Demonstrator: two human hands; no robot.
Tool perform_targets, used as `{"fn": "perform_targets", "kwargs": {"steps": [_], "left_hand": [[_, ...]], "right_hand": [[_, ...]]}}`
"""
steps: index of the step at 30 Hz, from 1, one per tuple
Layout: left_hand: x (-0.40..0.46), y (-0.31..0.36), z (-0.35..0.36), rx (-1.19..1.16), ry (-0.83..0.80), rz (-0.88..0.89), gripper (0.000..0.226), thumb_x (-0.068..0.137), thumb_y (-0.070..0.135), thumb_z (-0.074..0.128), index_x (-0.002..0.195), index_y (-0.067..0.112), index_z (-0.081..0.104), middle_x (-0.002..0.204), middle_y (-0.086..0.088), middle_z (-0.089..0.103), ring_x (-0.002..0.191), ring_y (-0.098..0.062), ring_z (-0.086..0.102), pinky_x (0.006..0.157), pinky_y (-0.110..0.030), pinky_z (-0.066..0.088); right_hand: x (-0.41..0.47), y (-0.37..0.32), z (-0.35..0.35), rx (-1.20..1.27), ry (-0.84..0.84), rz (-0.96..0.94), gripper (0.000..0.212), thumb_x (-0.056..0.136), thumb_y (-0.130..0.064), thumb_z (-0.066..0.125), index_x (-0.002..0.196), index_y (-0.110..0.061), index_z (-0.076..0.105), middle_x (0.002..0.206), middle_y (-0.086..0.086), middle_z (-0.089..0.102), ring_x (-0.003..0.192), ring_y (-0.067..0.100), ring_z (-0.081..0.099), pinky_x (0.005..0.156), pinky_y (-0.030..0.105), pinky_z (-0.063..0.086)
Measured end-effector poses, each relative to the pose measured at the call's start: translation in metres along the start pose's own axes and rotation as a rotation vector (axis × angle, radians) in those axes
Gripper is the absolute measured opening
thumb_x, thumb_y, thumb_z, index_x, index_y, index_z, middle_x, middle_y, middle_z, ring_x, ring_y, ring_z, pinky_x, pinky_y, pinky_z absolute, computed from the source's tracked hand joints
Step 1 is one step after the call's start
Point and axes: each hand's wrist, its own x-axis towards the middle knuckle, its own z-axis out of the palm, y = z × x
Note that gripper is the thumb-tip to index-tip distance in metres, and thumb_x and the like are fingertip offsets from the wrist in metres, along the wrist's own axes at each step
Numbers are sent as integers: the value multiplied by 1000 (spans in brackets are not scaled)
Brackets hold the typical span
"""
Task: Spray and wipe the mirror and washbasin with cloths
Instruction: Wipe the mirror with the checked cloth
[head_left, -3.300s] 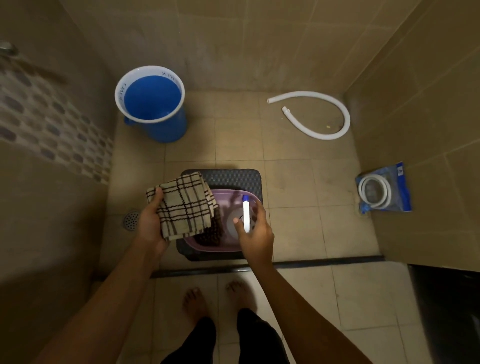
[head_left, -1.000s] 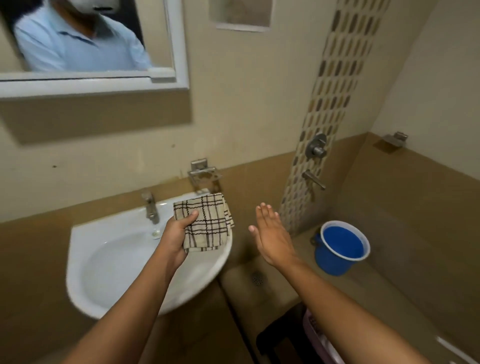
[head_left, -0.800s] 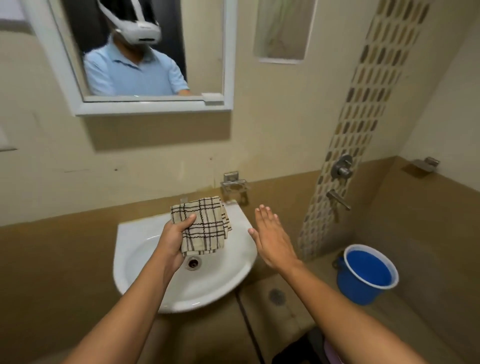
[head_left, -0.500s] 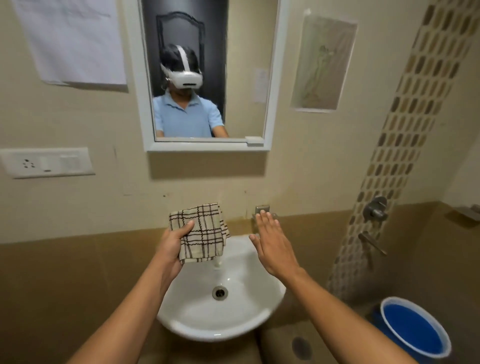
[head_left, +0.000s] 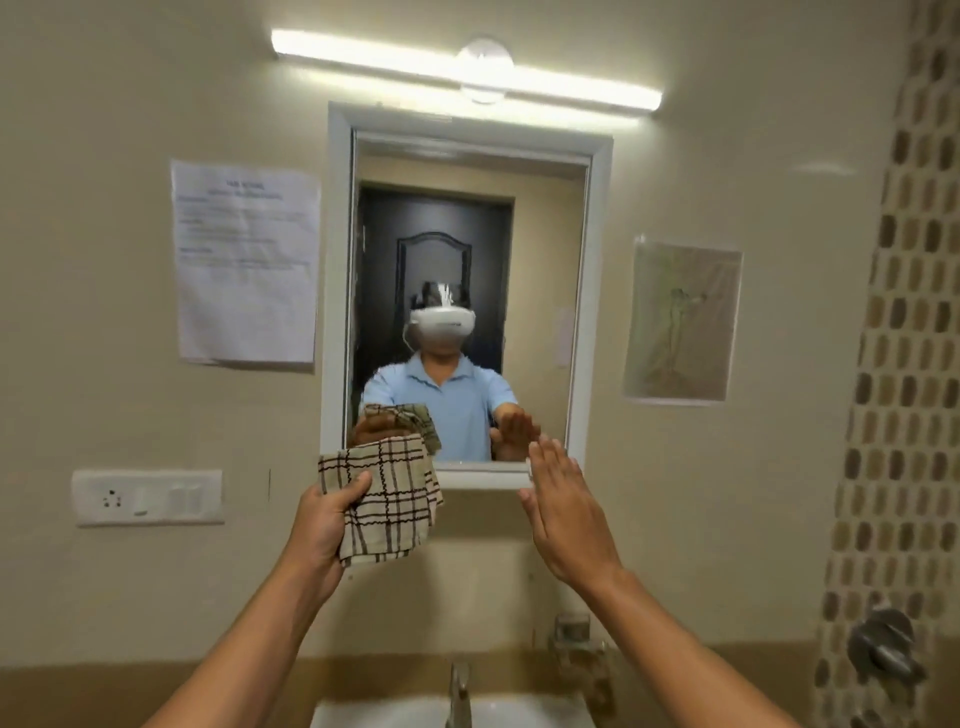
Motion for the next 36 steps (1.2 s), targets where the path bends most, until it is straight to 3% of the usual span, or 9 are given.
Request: {"fn": "perform_targets", "kwargs": {"steps": [6,14,19,22,24,25,28,31,36], "left_hand": [[48,46,47,-6,105,193,26,94,8,59,118,1,64,106,-20,73,92,-33,73,71,-41,60],[78,103,107,-75,438,523,13,94,8,61,98,20,66,109,-11,71,99,-28,69,86,-47,57],[96,147,129,67,758,767,28,96,17,59,123,11,62,121,-6,67,112,-24,63,97,-35,51],[110,169,145,122,803,866,33,100,20,53,131,10,55,128,-9,63,117,-24,60,88,-18,44],[126,175,158,185,756,908,37,101,23,51,137,17,49,132,-7,61,119,-23,59,92,-21,46],[136,176,163,241,714,931,40,101,26,50,140,23,45,135,-6,59,121,-24,57,99,-33,49],[173,169,176,598,655,934,61,96,27,55,151,27,29,156,-7,37,144,-28,33,116,-54,30],[191,154,188,957,658,892,77,98,41,47,158,14,7,166,-10,1,153,-26,-6,123,-47,-5],[211,148,193,1135,707,955,88,95,67,17,155,11,-15,162,-13,-21,149,-26,-24,122,-50,-9]], "right_hand": [[88,39,-29,-9,142,-108,59,100,-44,8,153,-24,-6,162,-9,-10,147,3,-14,122,30,-1],[185,75,-62,-85,309,-130,58,104,-38,23,155,-15,6,163,1,1,150,15,-5,123,35,7],[216,83,-76,-108,413,-136,57,103,-32,32,153,-10,17,162,8,12,150,20,3,122,40,13],[225,88,-80,-113,440,-128,60,102,-40,16,153,-9,16,161,10,11,150,23,5,122,40,13],[230,89,-81,-113,462,-119,65,99,-46,7,152,-8,16,161,13,14,150,25,8,121,41,16],[231,89,-80,-106,472,-119,66,99,-47,7,151,-7,16,160,13,15,149,25,9,121,42,18],[232,86,-78,-61,507,-119,65,99,-48,11,152,-10,15,161,11,14,149,25,11,117,43,26],[232,83,-74,-57,557,-140,66,100,-49,10,151,-9,19,160,13,18,148,28,15,115,44,28],[238,92,-70,-68,593,-185,62,102,-50,7,150,-13,18,159,9,20,148,22,16,120,28,16]]}}
